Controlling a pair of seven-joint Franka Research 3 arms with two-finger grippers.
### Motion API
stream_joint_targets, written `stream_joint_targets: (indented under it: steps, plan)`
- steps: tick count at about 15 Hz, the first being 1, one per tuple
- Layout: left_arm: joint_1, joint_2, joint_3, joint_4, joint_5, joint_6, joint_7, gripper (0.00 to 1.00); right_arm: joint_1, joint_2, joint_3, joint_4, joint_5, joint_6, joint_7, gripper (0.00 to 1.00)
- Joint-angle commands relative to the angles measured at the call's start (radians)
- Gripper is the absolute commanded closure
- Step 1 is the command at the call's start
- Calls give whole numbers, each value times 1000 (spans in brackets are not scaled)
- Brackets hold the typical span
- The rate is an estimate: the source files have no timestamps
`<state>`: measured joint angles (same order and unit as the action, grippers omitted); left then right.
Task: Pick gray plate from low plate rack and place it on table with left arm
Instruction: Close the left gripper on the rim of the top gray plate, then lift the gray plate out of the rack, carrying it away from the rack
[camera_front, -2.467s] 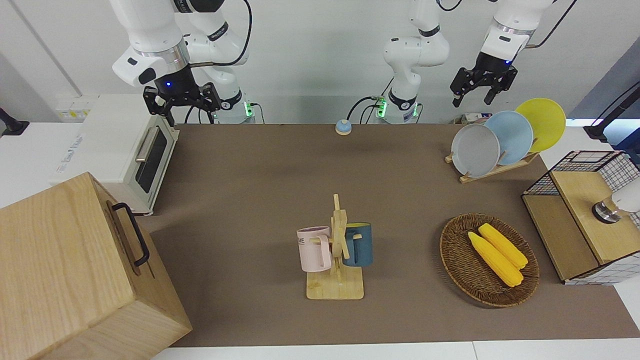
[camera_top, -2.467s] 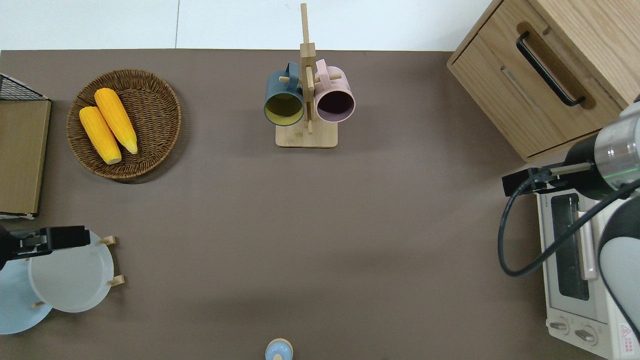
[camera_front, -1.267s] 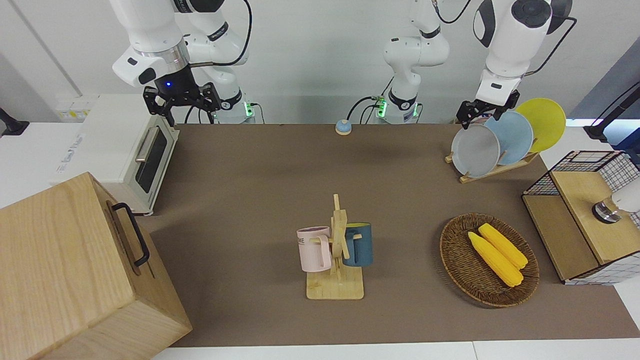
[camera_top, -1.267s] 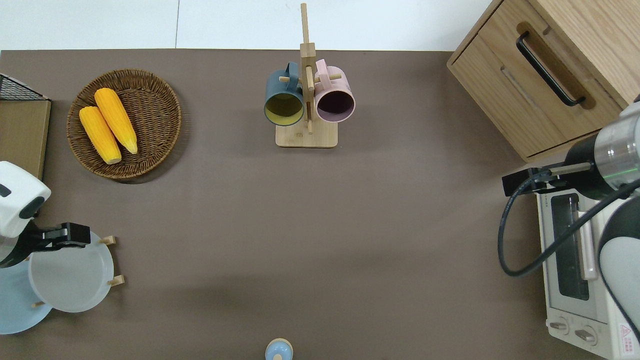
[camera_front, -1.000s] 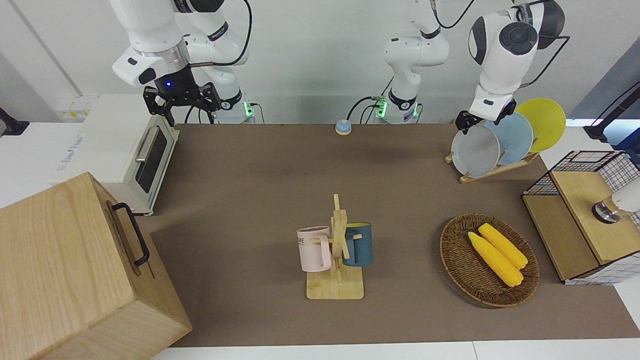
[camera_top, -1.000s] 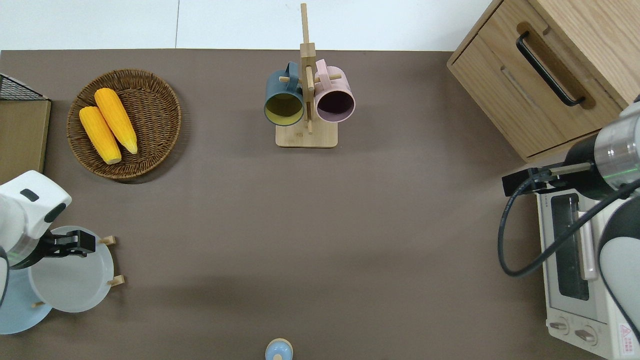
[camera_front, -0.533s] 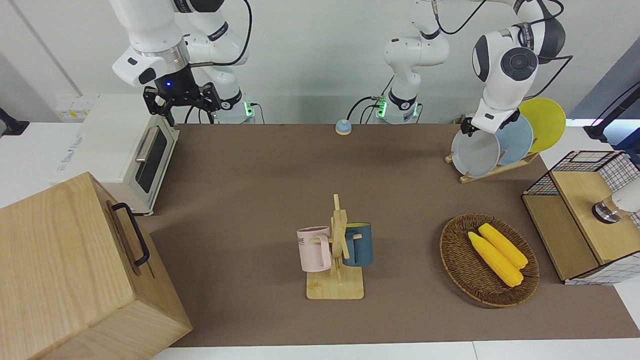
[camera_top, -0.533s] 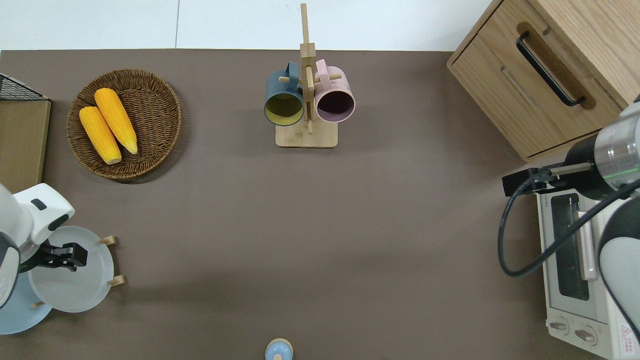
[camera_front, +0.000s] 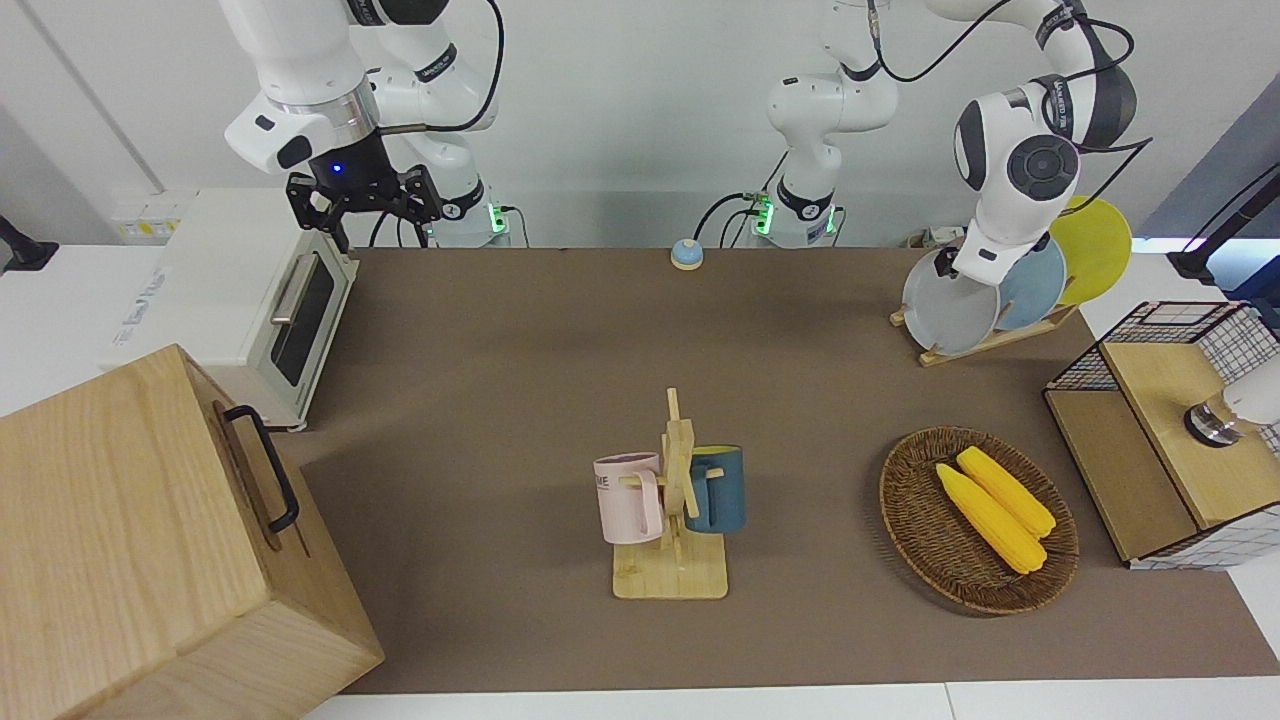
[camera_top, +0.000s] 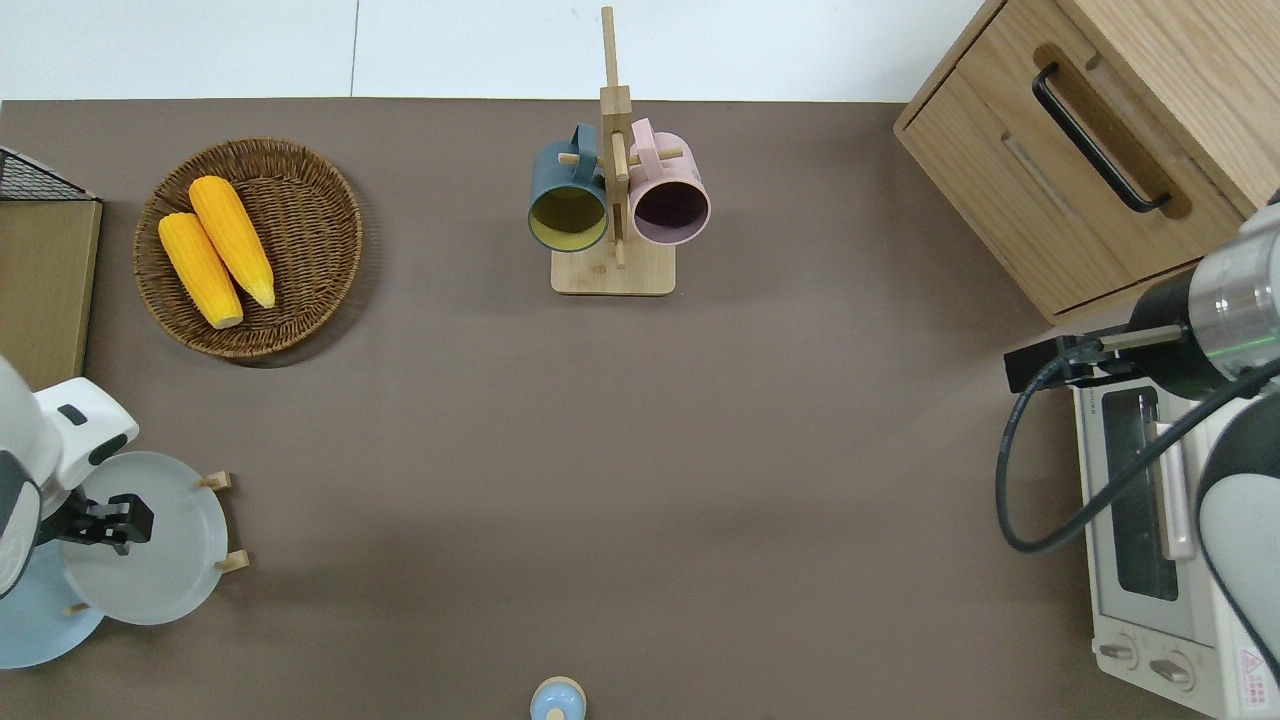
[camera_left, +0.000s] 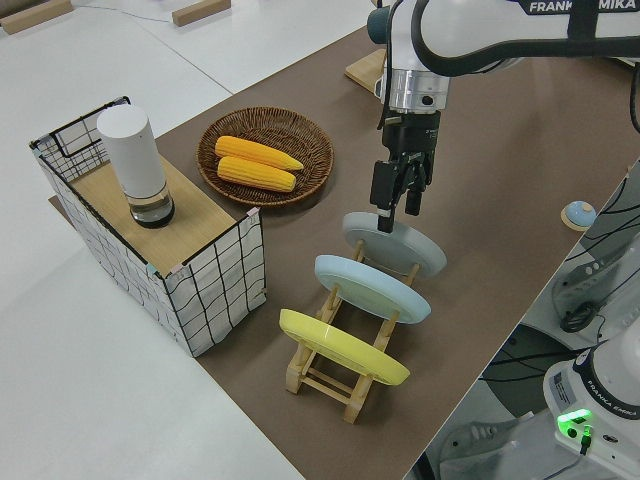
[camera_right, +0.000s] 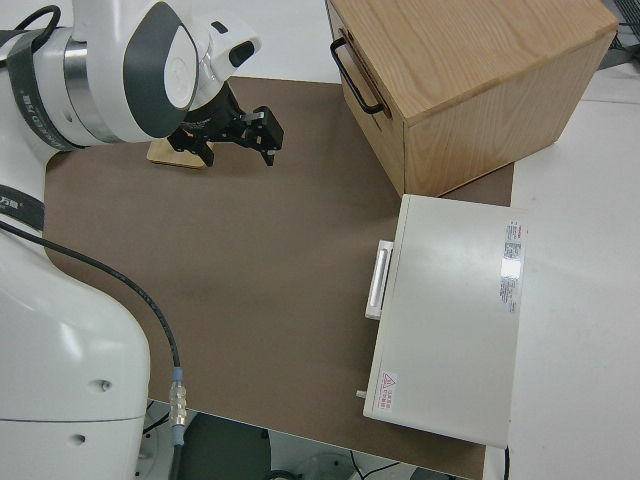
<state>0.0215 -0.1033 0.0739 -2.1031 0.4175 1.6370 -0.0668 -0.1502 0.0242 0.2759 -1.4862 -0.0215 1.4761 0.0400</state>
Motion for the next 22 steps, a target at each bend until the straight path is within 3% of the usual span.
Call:
stream_joint_targets:
  steps: [1, 3, 5, 6, 12, 22]
  plan:
    - [12, 10, 17, -11, 21, 37, 12, 280, -19, -1, 17, 9, -2, -14, 12, 17]
    - [21, 14, 21, -11, 23, 52, 7, 522, -19, -3, 17, 9, -2, -14, 12, 17]
    - [21, 19, 23, -11, 23, 52, 4, 867, -19, -3, 17, 9, -2, -14, 12, 17]
    - [21, 19, 23, -11, 23, 52, 1, 977, -19, -3, 17, 9, -2, -14, 12, 17]
    - [15, 16, 23, 14, 18, 47, -8, 1000, -20, -3, 16, 9, -2, -14, 12, 17]
    - [6, 4, -2, 175, -11, -169, 1, 1000, -19, -3, 17, 9, -2, -14, 12, 17]
